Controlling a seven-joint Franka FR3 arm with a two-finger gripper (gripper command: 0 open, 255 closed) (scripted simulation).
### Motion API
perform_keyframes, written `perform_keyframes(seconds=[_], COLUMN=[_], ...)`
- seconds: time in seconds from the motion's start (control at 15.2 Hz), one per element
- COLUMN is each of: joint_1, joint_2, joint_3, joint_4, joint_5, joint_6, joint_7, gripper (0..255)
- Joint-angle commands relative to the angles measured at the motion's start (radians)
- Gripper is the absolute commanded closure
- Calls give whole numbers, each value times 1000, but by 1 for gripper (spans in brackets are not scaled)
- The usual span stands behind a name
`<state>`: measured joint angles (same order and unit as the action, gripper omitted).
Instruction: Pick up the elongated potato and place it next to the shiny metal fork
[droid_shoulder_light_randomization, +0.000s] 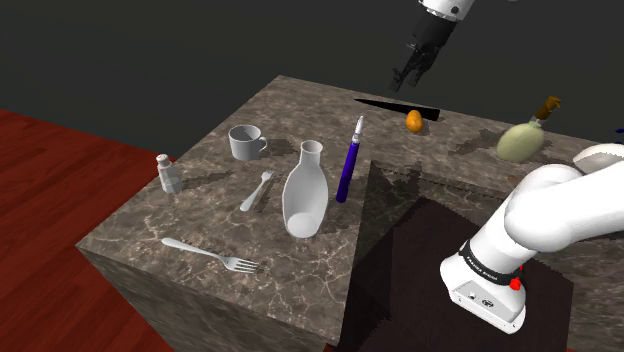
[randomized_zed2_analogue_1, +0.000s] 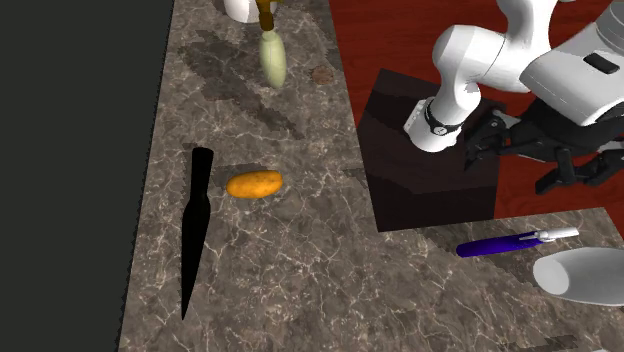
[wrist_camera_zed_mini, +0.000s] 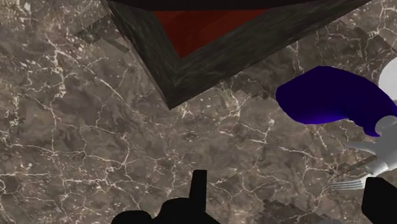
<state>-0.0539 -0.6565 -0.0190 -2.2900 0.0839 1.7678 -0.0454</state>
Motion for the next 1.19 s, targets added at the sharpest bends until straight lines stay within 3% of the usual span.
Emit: perform_keyframes(seconds=[0.0, 1.12], joint_1=[-21, -171], joint_2=[51, 468], joint_3=[-21, -211], joint_4=[4, 154], joint_5=[-11, -28], joint_6=[43, 276], joint_7=[-2, -19], gripper=[0, 0])
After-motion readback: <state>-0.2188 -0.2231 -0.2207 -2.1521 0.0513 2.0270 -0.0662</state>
